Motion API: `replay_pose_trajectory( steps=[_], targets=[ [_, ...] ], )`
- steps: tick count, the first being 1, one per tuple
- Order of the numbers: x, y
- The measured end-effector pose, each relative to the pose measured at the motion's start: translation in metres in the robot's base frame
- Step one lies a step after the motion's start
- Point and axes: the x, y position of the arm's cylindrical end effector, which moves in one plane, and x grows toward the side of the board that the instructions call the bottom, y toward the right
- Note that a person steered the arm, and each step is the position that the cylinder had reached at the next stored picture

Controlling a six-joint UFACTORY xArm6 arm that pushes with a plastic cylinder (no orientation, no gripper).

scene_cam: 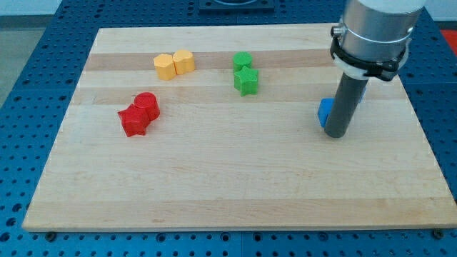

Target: Move arm to the right of blue cube

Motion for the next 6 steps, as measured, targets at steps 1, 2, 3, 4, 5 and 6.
replay_pose_trajectory(
  steps=[1,2,3,4,5,6],
  targets=[
    [-0.008,0.002],
    [0.033,-0.03],
    [0.07,-0.06],
    [0.052,-0.07],
    [0.039,-0.073],
    [0.016,-0.073]
  ],
)
